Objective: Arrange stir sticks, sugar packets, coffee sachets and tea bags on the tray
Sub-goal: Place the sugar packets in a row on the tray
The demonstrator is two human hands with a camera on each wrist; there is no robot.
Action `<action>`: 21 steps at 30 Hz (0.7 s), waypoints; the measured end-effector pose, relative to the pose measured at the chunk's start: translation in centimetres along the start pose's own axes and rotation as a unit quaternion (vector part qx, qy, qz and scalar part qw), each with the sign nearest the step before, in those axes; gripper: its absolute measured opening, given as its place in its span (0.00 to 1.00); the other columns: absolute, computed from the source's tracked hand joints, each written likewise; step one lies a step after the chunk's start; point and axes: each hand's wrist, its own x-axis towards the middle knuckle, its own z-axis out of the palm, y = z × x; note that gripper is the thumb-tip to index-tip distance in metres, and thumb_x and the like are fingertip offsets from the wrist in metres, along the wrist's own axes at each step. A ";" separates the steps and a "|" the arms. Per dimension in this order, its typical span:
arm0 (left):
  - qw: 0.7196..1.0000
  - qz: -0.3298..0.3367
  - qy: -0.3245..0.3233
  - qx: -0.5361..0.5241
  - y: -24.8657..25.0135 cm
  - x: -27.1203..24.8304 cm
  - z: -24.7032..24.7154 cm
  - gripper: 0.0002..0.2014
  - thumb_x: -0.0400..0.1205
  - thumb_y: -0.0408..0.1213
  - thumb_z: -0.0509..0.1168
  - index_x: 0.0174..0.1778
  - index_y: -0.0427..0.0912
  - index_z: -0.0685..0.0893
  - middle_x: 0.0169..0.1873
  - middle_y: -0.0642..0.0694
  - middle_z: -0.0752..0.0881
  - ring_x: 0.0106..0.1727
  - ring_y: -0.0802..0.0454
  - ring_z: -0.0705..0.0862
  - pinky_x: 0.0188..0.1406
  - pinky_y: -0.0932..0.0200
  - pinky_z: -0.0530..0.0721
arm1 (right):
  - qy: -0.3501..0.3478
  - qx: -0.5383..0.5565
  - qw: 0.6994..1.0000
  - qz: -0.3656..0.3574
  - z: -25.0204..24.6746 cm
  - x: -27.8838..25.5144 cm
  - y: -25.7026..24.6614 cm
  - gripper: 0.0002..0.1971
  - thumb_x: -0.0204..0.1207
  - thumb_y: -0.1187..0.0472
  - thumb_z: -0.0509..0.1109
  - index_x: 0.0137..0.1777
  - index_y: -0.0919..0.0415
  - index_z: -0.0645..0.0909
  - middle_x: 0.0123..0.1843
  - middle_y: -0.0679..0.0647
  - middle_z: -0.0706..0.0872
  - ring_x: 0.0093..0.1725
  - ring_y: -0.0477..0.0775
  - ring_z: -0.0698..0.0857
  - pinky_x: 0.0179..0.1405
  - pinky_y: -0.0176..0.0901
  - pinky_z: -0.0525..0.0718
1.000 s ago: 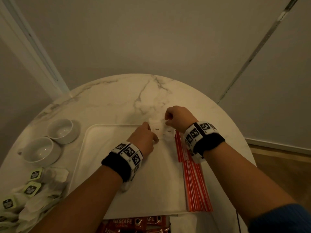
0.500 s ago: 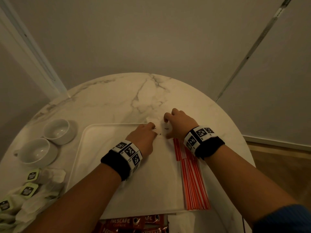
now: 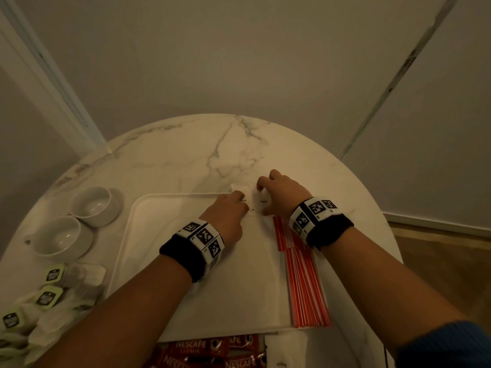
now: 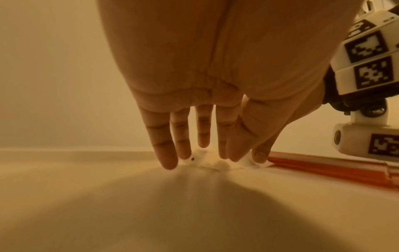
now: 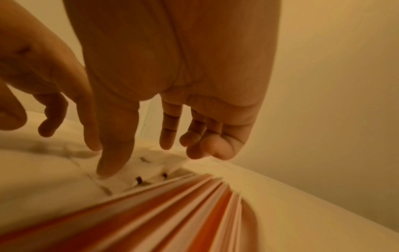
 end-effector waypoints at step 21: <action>0.922 0.333 -0.089 0.177 11.6 -15.9 7.3 0.16 0.84 0.42 0.59 0.67 0.44 0.77 0.67 0.45 0.75 0.63 0.42 0.73 0.43 0.50 0.74 | 0.110 0.345 0.915 0.178 5.9 -22.2 -3.5 0.04 0.77 0.56 0.71 0.42 0.52 0.80 0.38 0.47 0.84 0.38 0.45 0.83 0.38 0.38 0.82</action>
